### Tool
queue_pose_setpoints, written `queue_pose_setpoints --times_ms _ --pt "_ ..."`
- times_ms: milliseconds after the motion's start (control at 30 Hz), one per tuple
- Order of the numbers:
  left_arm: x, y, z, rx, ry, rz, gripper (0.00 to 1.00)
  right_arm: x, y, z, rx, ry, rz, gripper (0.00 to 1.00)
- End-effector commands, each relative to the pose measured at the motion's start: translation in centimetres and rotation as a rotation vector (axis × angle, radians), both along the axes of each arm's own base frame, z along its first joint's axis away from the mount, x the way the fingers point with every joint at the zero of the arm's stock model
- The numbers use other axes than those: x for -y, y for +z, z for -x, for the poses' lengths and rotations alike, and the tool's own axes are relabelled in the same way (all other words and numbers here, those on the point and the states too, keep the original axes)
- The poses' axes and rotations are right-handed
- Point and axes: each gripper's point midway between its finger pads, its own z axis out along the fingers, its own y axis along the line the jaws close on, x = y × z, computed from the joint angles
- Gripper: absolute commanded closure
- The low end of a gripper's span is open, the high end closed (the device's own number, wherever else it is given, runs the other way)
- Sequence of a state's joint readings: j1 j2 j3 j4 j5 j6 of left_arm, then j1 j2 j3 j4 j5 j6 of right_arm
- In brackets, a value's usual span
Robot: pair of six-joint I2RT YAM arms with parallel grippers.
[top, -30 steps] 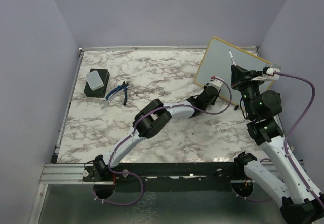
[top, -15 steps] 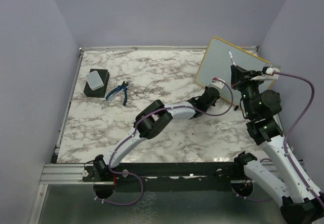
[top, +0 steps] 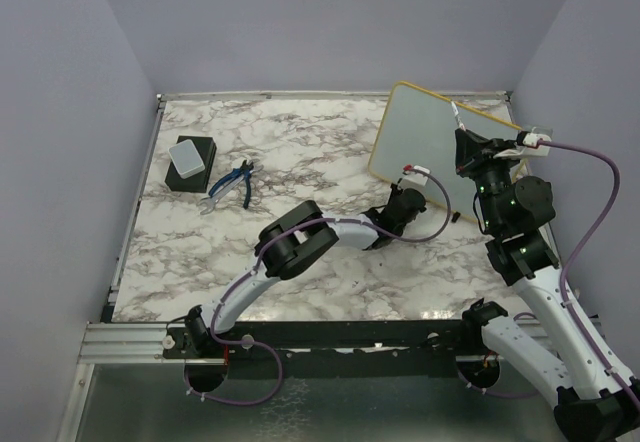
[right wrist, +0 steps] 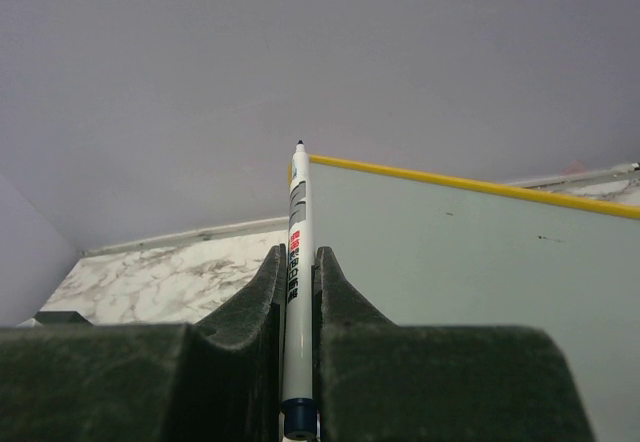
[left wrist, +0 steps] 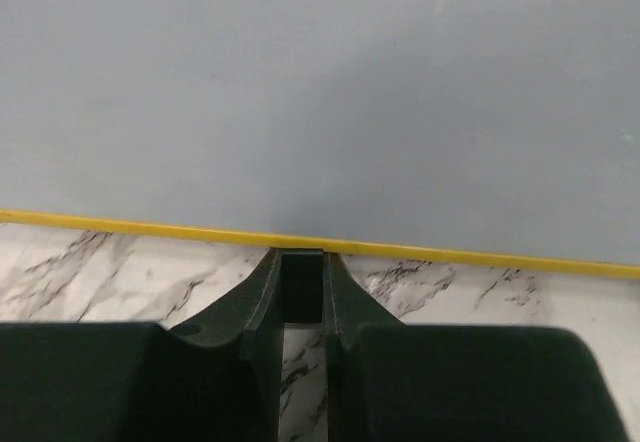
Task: Write a sentence on the whiteboard
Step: Move the whiteboard to the center of the board.
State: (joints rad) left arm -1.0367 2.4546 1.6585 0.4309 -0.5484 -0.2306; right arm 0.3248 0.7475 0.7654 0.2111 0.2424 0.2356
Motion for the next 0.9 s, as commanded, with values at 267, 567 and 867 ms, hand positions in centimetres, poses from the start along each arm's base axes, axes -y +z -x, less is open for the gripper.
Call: queue_pose_setpoints --times_ms 267,567,867 --pt "-9.0 -5.1 4.9 -0.142 0.239 -0.077 1.0 0.1 -1.3 -0.3 -0.037 -0.006 -0.007 0.99" --pt "-11.0 -5.9 8.9 -0.174 0.287 -0.084 1.0 -0.5 -0.6 1.0 -0.001 0.052 -0.002 0.99" --pt "-10.5 -5.4 9.7 -0.129 0.307 -0.152 1.0 -0.4 -0.7 1.2 -0.008 0.048 -0.001 0.99"
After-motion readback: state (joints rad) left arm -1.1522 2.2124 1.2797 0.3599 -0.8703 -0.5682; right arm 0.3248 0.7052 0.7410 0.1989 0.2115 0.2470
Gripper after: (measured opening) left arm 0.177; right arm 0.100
